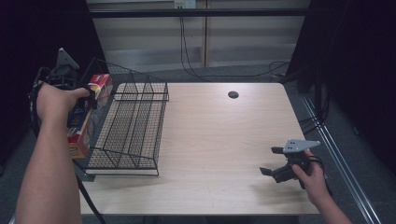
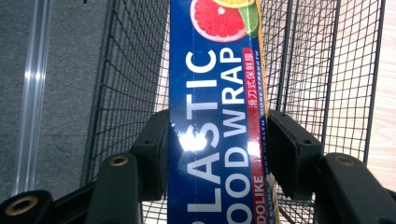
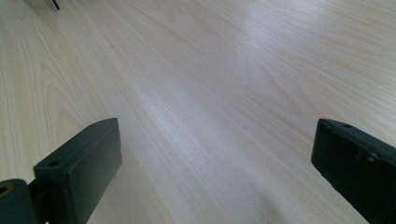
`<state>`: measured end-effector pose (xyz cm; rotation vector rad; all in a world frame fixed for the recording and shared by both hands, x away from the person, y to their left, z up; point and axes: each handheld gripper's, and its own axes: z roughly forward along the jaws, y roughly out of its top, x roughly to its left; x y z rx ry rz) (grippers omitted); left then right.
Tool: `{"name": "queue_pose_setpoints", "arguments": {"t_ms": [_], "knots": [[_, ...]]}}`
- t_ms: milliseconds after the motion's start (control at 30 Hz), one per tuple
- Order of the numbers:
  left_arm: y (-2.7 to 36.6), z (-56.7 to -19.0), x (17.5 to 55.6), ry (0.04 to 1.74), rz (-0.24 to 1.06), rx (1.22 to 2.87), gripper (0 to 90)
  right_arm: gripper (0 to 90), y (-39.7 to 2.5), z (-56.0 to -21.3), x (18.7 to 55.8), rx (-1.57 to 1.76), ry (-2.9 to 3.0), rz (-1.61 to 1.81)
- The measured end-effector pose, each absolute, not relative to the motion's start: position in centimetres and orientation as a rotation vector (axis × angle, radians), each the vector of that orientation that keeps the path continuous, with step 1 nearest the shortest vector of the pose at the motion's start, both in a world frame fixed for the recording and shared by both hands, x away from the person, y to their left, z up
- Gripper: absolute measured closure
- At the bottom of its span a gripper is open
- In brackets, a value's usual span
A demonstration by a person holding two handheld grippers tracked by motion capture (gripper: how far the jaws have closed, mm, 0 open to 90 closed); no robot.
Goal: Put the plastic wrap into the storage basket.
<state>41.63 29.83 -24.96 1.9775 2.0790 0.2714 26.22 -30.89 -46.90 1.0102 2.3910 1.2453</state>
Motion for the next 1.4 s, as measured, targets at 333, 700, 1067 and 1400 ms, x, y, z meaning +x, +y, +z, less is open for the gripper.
{"name": "queue_pose_setpoints", "arguments": {"t_ms": [333, 700, 1067, 1400], "knots": [[29.2, -26.3, 42.1, 2.091, 0.270, 1.986, 45.3, 1.7, -30.9, -46.9, 26.2, 1.014, 2.398, 1.251], [28.9, -27.3, 42.6, 2.082, 0.269, 2.011, 44.9, 1.7, -30.9, -47.0, 26.2, 1.013, 2.397, 1.250], [28.3, -28.0, 42.9, 2.093, 0.249, 2.019, 44.5, 1.7, -30.9, -47.0, 26.2, 1.011, 2.398, 1.247], [28.1, -28.4, 43.1, 2.087, 0.237, 2.018, 44.2, 1.7, -31.0, -47.0, 26.2, 1.014, 2.399, 1.247]]}}
